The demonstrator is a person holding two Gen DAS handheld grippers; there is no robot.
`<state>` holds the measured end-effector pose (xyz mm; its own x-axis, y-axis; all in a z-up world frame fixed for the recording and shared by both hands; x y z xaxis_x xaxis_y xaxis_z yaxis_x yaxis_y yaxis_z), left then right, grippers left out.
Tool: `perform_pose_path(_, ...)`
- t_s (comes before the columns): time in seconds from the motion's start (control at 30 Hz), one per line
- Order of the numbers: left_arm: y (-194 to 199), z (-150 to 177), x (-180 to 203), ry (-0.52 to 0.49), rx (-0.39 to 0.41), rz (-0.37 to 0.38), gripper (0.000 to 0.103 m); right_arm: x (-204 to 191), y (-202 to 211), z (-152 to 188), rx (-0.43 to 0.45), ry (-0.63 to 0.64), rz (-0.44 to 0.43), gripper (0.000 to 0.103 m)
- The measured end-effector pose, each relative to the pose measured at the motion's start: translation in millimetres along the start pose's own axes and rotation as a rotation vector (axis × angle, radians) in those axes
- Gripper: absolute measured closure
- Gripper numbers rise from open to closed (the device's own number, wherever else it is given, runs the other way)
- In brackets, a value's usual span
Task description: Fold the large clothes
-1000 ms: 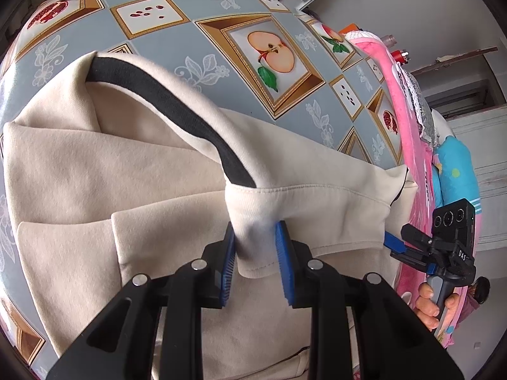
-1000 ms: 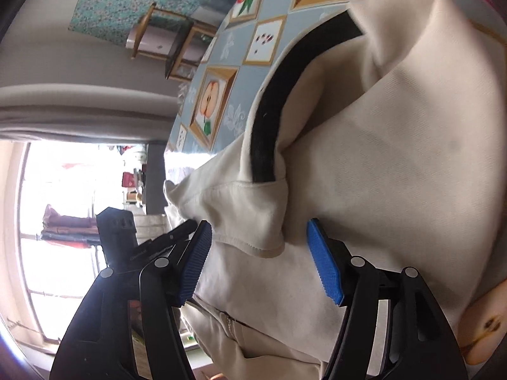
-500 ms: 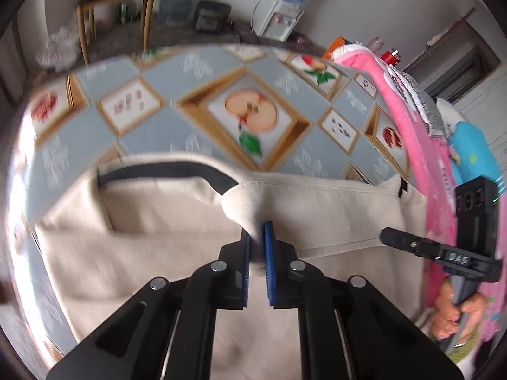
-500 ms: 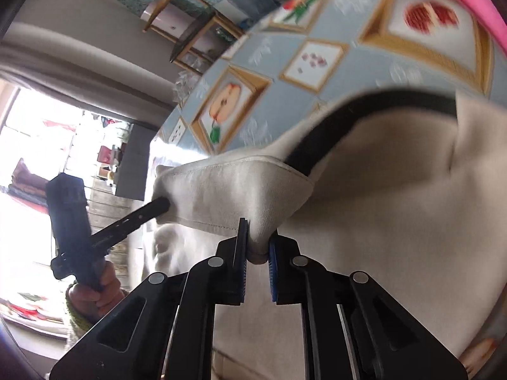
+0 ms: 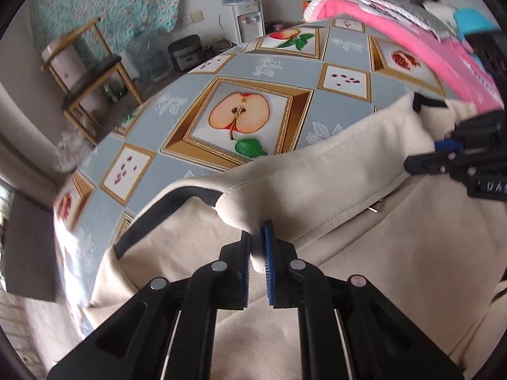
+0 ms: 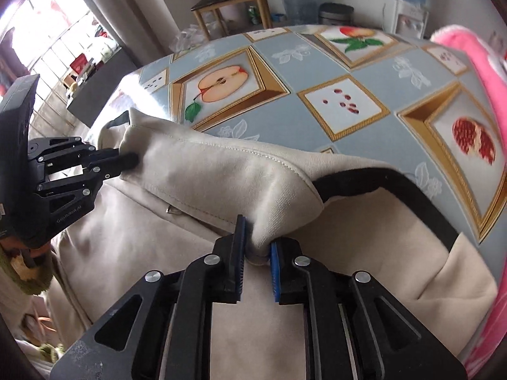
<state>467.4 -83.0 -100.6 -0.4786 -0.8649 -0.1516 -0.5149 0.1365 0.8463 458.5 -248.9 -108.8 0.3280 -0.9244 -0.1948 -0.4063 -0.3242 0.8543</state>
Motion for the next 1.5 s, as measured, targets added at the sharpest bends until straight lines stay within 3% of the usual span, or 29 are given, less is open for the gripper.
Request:
perform_pose_path(0.13,-6.0,-3.7,6.1,-0.033,0.007,-0.062,0.094,13.1,0.2,2.4,0.002,-0.092,-0.049,0.077)
perform_pose_path(0.17,-5.5,-3.1,7.1,-0.044,0.01,-0.071,0.094,13.5,1.6,3.7,0.0,-0.12,-0.056,0.07)
perform_pose_path(0.2,-4.3,-2.3,7.9,-0.051,0.013,-0.073,0.094,16.8,7.4,8.4,0.001,-0.158,-0.061,0.052)
perform_pose_path(0.27,-2.7,-0.7,7.7,-0.063,0.023,-0.07,0.094,23.1,17.9,14.7,0.01,-0.189,0.005,0.037)
perform_pose_path(0.4,-2.4,-0.4,7.6,-0.061,0.03,-0.069,0.094,39.5,52.3,16.5,0.09,-0.242,0.171,0.037)
perform_pose_path(0.47,-1.2,0.2,8.1,-0.056,0.031,-0.072,0.094,34.4,65.9,8.0,0.154,-0.238,0.198,0.045)
perform_pose_path(0.53,-1.0,0.2,8.7,-0.057,0.031,-0.073,0.094,11.4,68.8,-4.5,0.206,-0.197,0.134,0.055)
perform_pose_path(0.73,-0.8,1.0,6.3,-0.011,0.043,-0.032,0.094,-49.4,23.0,-27.5,0.181,-0.087,-0.016,0.091)
perform_pose_path(0.87,2.4,4.5,-2.0,0.058,0.071,0.035,0.092,-51.7,-8.4,-17.4,0.099,-0.115,-0.056,0.093)
perform_pose_path(0.97,9.2,3.8,-20.6,0.164,0.085,0.1,0.084,-46.3,-8.4,-14.0,0.087,-0.144,-0.095,0.093)
perform_pose_path(1.03,18.2,1.8,-38.0,0.272,0.116,0.156,0.083,-47.2,-11.2,-13.4,0.077,-0.133,-0.095,0.093)
perform_pose_path(1.07,23.9,1.0,-48.7,0.324,0.137,0.148,0.084,-48.6,-10.9,-13.0,0.075,-0.12,-0.089,0.093)
perform_pose_path(1.17,38.3,-3.5,-57.0,0.376,0.19,0.183,0.084,-50.8,-10.3,-11.5,0.067,-0.103,-0.074,0.093)
perform_pose_path(1.3,42.5,-13.1,-22.9,0.291,0.186,0.265,0.084,-50.8,-9.0,-6.8,0.068,-0.095,-0.064,0.093)
perform_pose_path(1.37,31.8,-11.7,8.6,0.197,0.117,0.303,0.084,-49.8,-10.3,-6.9,0.07,-0.096,-0.063,0.093)
perform_pose_path(1.47,3.0,-0.3,32.4,0.041,0.006,0.155,0.084,-49.4,-9.2,-5.8,0.064,-0.086,-0.058,0.093)
perform_pose_path(1.5,4.5,-2.2,35.0,0.024,0.031,0.131,0.084,-49.4,-8.2,-5.0,0.061,-0.072,-0.045,0.093)
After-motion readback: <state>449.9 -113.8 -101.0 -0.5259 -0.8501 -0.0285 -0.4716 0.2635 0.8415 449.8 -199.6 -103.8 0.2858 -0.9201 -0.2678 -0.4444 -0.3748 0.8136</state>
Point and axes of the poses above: each gripper's, at about its wrist camera, not at the fingertips, and y roughly against the way its jaws point, x to its right, z to its underside, the point moved 7 cm from there along -y, roughly the way its jaws point, and after that the axes turned 4 degrees about x, right-handed, at the moved point
